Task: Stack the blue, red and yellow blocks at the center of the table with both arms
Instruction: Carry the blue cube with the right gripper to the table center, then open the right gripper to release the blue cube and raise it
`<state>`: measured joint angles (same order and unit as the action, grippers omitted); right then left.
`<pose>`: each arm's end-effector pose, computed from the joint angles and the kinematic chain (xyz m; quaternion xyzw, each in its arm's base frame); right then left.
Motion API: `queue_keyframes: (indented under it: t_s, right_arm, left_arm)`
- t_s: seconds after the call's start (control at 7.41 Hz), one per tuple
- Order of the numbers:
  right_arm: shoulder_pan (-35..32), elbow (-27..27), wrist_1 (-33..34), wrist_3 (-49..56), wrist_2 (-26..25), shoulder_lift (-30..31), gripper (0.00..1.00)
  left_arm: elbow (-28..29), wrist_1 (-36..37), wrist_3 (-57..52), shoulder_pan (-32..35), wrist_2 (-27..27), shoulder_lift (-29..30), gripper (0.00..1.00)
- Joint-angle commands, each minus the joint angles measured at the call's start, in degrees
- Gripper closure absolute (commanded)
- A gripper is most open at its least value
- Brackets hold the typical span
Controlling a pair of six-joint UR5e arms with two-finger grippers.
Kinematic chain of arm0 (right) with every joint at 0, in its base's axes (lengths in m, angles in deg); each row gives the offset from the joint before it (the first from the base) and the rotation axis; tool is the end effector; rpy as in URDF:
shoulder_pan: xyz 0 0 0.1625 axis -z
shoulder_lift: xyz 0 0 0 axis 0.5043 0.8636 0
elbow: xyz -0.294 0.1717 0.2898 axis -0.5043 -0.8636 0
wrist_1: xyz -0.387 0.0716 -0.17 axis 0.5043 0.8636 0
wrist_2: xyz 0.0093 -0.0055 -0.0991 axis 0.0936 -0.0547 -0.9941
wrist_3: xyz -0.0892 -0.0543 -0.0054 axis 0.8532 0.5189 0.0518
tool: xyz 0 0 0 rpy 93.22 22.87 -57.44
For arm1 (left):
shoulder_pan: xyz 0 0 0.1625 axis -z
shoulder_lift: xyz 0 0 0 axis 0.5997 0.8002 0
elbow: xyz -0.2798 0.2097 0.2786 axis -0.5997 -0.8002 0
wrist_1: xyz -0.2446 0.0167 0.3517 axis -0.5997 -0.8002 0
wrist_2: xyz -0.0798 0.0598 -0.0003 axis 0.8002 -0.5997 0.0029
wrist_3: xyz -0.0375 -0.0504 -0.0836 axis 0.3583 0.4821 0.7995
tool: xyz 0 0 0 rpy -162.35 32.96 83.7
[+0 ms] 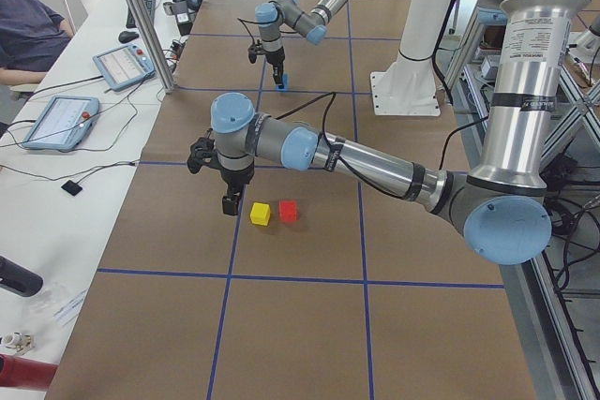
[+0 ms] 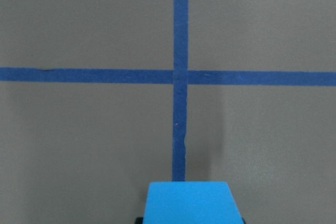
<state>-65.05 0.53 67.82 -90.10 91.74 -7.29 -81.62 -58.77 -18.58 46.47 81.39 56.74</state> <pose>-0.6539 -0.5521 0.2019 -0.0548 -0.3857 -0.0291 0.9206 0.0038 -0.5491 0.5238 0.0917 0.3877 0.0552 0.9155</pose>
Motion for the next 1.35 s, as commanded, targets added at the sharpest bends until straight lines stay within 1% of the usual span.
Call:
queue_keyframes:
  t_s: [0.0,0.13,0.4,0.54,0.67,0.81,0.94,1.08,1.21]
  right_arm:
    - [0.7,0.0,-1.8,0.0,0.0,0.4,0.36]
    - [0.8,0.0,-2.7,0.0,-0.1,0.6,0.03]
    - [0.8,0.2,-2.9,0.1,0.0,0.8,0.01]
    - [-0.6,1.5,-3.0,-0.2,0.1,0.6,0.01]
    - [-3.6,5.3,-0.6,-0.2,1.9,0.5,0.01]
    - [-6.8,8.1,2.3,-0.1,5.4,0.8,0.01]
    - [-10.1,12.8,4.7,0.3,6.8,2.7,0.01]
    - [-13.2,16.9,7.5,1.3,7.8,4.8,0.01]
    - [-15.0,20.3,8.0,4.5,8.5,8.8,0.01]
  left_arm:
    - [0.0,0.1,0.0,0.0,0.0,0.0,0.0]
    - [0.1,0.1,0.0,0.0,0.0,0.0,0.0]
    - [0.5,0.1,0.0,0.0,0.1,0.0,0.0]
    - [0.3,0.2,1.0,0.0,0.1,0.2,0.0]
    - [-1.0,0.2,6.4,-1.2,-0.3,1.5,0.0]
    - [-3.9,0.2,12.2,-3.8,-1.5,1.3,0.0]
    - [-7.2,0.1,19.5,-6.4,-1.8,0.6,0.0]
    - [-11.4,-3.2,26.5,-9.2,-2.5,-3.5,0.0]
    - [-12.6,-14.0,33.0,-11.8,-4.4,-9.4,0.0]
